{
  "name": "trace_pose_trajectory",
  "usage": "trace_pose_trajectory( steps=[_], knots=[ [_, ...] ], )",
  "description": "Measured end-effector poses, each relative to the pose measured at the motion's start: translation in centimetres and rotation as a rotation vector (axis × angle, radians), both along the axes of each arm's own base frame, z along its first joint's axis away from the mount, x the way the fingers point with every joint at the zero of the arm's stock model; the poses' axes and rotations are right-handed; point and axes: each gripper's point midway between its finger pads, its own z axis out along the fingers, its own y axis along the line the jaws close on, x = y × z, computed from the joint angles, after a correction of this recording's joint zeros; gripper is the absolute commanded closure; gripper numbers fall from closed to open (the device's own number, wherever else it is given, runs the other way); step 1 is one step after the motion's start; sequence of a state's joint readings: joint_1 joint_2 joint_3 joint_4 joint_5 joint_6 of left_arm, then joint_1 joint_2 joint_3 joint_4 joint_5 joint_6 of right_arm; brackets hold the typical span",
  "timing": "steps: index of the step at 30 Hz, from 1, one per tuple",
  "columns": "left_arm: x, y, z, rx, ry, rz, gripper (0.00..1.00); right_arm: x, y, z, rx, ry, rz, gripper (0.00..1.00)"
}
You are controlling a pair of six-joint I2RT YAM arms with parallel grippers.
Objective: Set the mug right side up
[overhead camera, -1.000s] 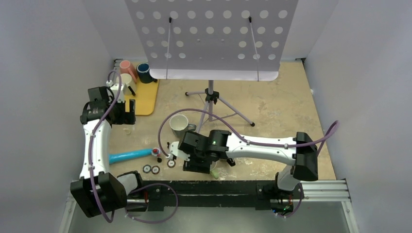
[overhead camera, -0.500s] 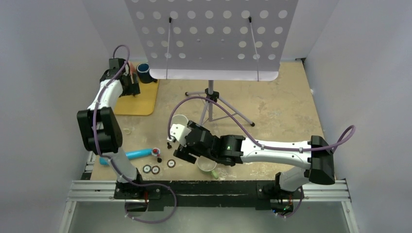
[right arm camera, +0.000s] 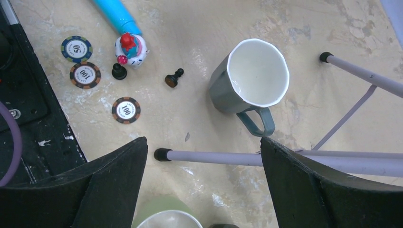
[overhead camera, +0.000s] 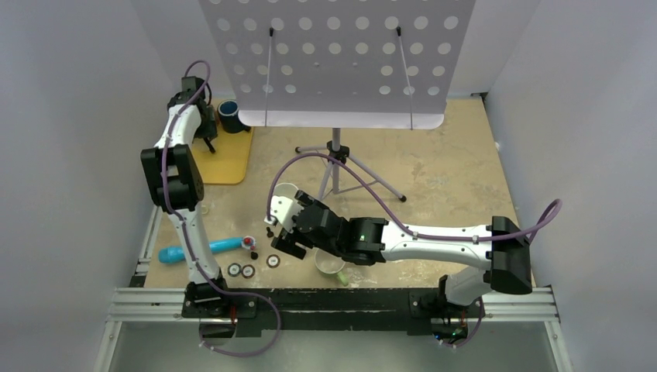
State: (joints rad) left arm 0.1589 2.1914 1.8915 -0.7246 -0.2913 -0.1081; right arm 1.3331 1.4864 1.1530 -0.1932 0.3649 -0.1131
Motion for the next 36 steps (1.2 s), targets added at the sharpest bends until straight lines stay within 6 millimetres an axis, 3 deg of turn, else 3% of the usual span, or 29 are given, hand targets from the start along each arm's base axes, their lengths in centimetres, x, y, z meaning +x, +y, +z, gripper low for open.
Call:
trace_pose_trajectory(
  steps=[3,8,13,15,17,18,25,29,31,33,36],
  knots=[
    [0.2,0.3,0.1,-0.018,0.009,0.0,0.54,0.0,0.0,0.0,-0.004,-0.004,0.004,0.09],
    [-1.2,1.3,-0.6,-0.054,0.058,-0.007,0.62,-0.1,-0.1,-0.4,-0.017,-0.006,0.02,0.09],
    [-2.0,1.6,-1.6,-0.065,0.097,-0.048,0.66,-0.2,-0.1,-0.4,-0.022,-0.009,0.027,0.09],
    [-2.1,1.4,-1.8,-0.066,0.11,-0.077,0.76,-0.2,-0.1,-0.4,-0.022,-0.009,0.027,0.09],
    [-2.1,1.3,-1.8,-0.068,0.115,-0.104,0.97,-0.2,-0.1,-0.4,-0.022,-0.009,0.027,0.09],
    [-2.0,1.3,-1.8,-0.067,0.114,-0.108,1.0,-0.2,-0.1,-0.4,-0.022,-0.009,0.027,0.09],
    [-2.3,0.9,-1.8,-0.072,0.089,-0.16,1.0,-0.2,-0.1,-0.5,-0.018,-0.002,0.023,0.08],
    [-5.8,-0.8,-1.3,-0.148,0.092,-0.183,1.0,-0.7,0.1,-0.3,0.017,0.019,0.036,0.04],
    [-8.8,-2.0,-0.5,-0.203,0.093,-0.195,1.0,-1.2,0.6,0.3,0.062,0.039,0.059,0.02],
    [-12.0,-3.3,1.3,-0.256,0.07,-0.198,1.0,-2.0,1.9,1.8,0.156,0.065,0.095,0.02],
    [-15.1,-5.2,5.5,-0.298,-0.031,-0.23,1.0,-2.6,3.5,3.4,0.263,0.101,0.126,0.02]
  ],
)
